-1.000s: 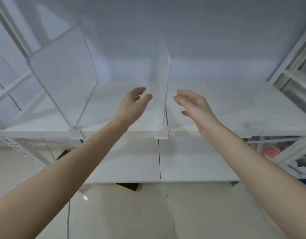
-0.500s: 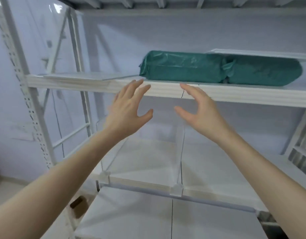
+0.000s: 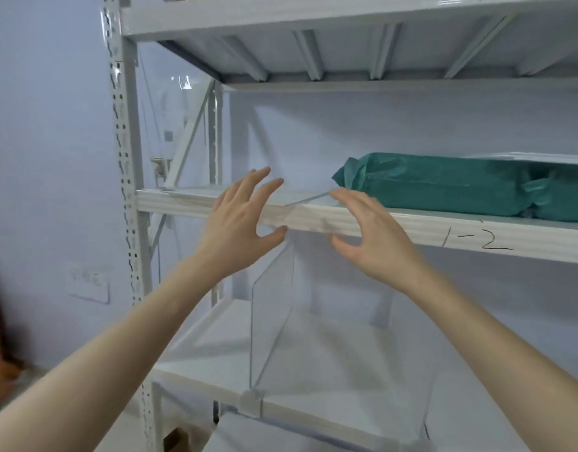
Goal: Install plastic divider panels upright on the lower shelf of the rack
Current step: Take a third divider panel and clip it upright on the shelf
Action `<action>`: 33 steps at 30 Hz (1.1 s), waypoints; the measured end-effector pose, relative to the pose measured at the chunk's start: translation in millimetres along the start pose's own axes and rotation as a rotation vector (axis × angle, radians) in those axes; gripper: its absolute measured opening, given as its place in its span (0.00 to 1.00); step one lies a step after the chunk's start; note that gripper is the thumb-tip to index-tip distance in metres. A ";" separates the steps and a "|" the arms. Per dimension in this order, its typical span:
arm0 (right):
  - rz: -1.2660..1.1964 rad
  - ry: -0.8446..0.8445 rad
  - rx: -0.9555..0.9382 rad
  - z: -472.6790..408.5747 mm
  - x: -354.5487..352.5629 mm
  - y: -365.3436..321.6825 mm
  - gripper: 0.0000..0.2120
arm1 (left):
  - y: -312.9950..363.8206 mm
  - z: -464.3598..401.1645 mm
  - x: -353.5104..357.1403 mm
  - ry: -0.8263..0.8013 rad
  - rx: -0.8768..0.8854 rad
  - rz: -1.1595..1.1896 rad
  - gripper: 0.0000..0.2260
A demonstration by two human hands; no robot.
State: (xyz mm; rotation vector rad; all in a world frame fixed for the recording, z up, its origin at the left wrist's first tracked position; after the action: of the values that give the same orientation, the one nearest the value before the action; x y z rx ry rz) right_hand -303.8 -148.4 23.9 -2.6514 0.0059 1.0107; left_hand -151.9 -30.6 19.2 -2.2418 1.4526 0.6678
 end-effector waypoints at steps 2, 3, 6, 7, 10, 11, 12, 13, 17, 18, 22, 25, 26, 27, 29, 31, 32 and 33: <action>-0.011 -0.006 0.014 -24.2 28.4 -7.6 0.30 | -35.3 -7.7 10.5 -0.018 0.016 -0.020 0.29; -0.012 -0.013 0.019 -36.6 42.2 -11.5 0.30 | -52.5 -11.6 16.1 -0.022 0.028 -0.031 0.30; 0.031 -0.034 0.030 -73.8 81.1 -23.6 0.30 | -101.3 -22.7 34.5 -0.038 0.069 -0.056 0.30; 0.055 -0.037 0.031 -85.5 92.3 -27.2 0.30 | -116.1 -26.4 40.9 -0.044 0.081 -0.060 0.30; 0.143 -0.062 0.039 -114.9 119.5 -35.6 0.31 | -151.3 -36.1 58.2 -0.058 0.121 -0.061 0.30; 0.180 -0.075 0.049 -122.7 127.5 -37.1 0.30 | -160.4 -39.4 63.6 -0.064 0.133 -0.062 0.30; 0.219 -0.087 0.062 -129.5 134.4 -38.3 0.30 | -168.1 -42.4 69.1 -0.072 0.142 -0.061 0.30; 0.260 -0.097 0.076 -135.3 140.6 -38.5 0.29 | -174.6 -45.7 74.8 -0.079 0.148 -0.053 0.29; 0.387 -0.135 0.149 -151.4 154.0 -35.5 0.27 | -186.3 -59.4 93.1 -0.099 0.167 -0.011 0.29; 0.415 -0.145 0.173 -153.8 155.5 -33.7 0.26 | -185.9 -62.3 97.7 -0.113 0.174 -0.003 0.29; 0.505 -0.157 0.248 -159.1 158.8 -27.7 0.23 | -177.8 -68.0 110.8 -0.154 0.223 -0.014 0.23; 0.540 -0.161 0.286 -157.4 158.5 -27.3 0.23 | -176.5 -68.7 106.7 -0.059 0.227 0.009 0.18; 0.558 -0.152 0.280 -155.7 156.8 -28.7 0.22 | -176.1 -68.1 102.3 -0.013 0.222 0.025 0.18; 0.577 -0.138 0.269 -153.4 154.4 -30.0 0.20 | -174.5 -66.5 97.0 0.033 0.236 0.023 0.18; 0.620 -0.101 0.236 -148.2 145.6 -34.6 0.18 | -168.8 -62.5 86.2 0.130 0.267 -0.003 0.18; 0.663 -0.053 0.187 -142.4 134.6 -42.1 0.16 | -161.6 -59.5 76.6 0.196 0.263 0.005 0.17; 0.680 -0.030 0.163 -139.3 128.6 -46.8 0.13 | -157.5 -58.8 71.1 0.233 0.253 0.027 0.17; 0.693 -0.011 0.148 -136.0 122.5 -50.6 0.11 | -152.7 -58.5 64.3 0.285 0.244 0.046 0.16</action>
State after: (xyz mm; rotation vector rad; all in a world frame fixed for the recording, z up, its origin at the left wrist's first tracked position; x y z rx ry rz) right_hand -117.7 -125.8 54.3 -2.5357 1.0109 1.1491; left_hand 21.5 -50.9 38.9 -2.1802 1.6228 0.1740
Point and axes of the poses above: each hand's wrist, its own z-axis away from the middle knuckle, its own x-axis out of the palm, y = z × x, the point moved 4 cm from there along -z, towards the middle knuckle, and after that the axes turned 11 degrees about -z, right-handed, at the moved point
